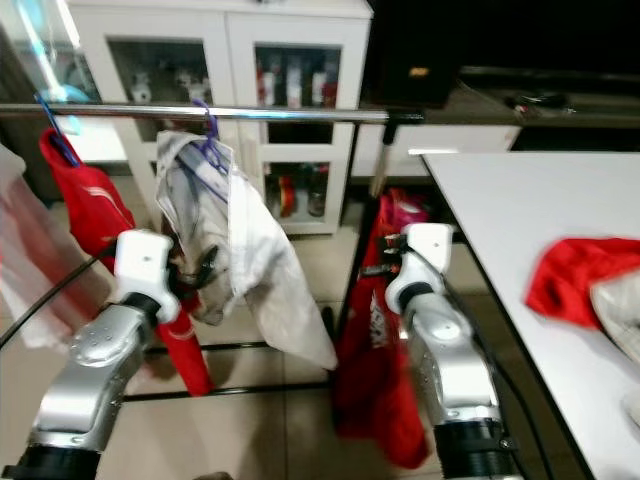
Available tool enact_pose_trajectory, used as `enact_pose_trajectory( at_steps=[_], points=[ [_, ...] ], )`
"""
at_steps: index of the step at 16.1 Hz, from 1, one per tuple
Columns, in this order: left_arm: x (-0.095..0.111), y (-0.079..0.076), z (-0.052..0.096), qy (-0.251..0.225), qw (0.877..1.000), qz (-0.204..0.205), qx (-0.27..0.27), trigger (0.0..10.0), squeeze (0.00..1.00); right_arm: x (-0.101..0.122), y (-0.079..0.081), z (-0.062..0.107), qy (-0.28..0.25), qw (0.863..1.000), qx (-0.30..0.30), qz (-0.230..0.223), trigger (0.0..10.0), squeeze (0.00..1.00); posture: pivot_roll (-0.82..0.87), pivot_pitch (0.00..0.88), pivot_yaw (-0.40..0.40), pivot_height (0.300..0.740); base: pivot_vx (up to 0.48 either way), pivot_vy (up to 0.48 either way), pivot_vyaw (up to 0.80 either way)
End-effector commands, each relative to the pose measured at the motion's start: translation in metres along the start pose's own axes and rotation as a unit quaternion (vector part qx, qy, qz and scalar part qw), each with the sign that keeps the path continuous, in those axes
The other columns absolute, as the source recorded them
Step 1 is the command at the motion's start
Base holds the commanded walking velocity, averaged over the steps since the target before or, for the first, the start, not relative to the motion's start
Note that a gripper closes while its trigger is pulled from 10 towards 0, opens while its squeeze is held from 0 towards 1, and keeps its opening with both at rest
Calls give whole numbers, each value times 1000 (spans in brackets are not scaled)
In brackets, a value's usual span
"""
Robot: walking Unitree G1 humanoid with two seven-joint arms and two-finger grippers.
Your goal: Hang hanger
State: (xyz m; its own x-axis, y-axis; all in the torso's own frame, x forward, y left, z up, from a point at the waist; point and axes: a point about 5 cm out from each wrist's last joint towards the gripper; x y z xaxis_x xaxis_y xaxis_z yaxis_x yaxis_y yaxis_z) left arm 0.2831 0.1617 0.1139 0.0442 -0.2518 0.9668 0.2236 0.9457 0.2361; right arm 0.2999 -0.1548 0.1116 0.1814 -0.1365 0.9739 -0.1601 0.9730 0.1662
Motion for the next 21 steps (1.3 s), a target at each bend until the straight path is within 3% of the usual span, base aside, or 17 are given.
enact_pose_trajectory(
  at_steps=[1, 5, 8, 12, 16, 19, 21],
  points=[
    [5, -8, -3, -9, 1000, -1, -17, 10000, 0, 8, 0, 2, -18, 1000, 15, 0, 10000, 0, 20, 48, -24, 740, 412, 0, 800],
    [5, -9, -3, -9, 1000, -12, -25, 10000, 0, -7, 17, 11, 27, 994, 98, 27, 10000, 0, 26, 48, -21, 740, 412, 0, 509],
    [3, -14, -2, -8, 999, -7, -45, 10000, 0, -14, 16, 17, 49, 990, 124, 51, 10000, 0, 27, 46, -20, 740, 130, 0, 0],
    [1, -21, 2, -4, 997, -28, -76, 10000, 0, -5, 13, 17, 46, 988, 138, 58, 10000, 0, 32, 46, -26, 740, 0, 0, 0],
    [1, -23, 2, -6, 996, -34, -85, 10000, 0, -6, -8, 20, 64, 985, 122, 103, 10000, 0, 38, 40, -28, 740, 0, 0, 0],
    [0, -22, 4, -4, 994, -40, -100, 10000, 0, -4, -32, 34, 110, 966, 154, 175, 10000, 0, 36, 42, -17, 740, 0, 0, 0],
    [-2, -22, 10, -1, 988, -52, -144, 10000, 0, 4, -40, 53, 140, 941, 225, 211, 10000, 0, 36, 43, -12, 740, 0, 0, 0]
  ],
)
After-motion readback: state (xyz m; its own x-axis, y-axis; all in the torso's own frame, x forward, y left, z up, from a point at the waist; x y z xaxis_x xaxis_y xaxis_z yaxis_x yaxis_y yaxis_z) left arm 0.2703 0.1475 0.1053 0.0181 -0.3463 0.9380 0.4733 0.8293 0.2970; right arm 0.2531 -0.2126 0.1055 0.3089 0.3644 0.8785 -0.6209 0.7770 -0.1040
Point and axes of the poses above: a point about 5 cm out from each wrist's last joint towards the gripper, its own z axis pointing back from the gripper into the wrist, its own x axis along the axis of the wrist's last joint, y = z × x, and after that the axes turned 9 degrees about -z, right-handed
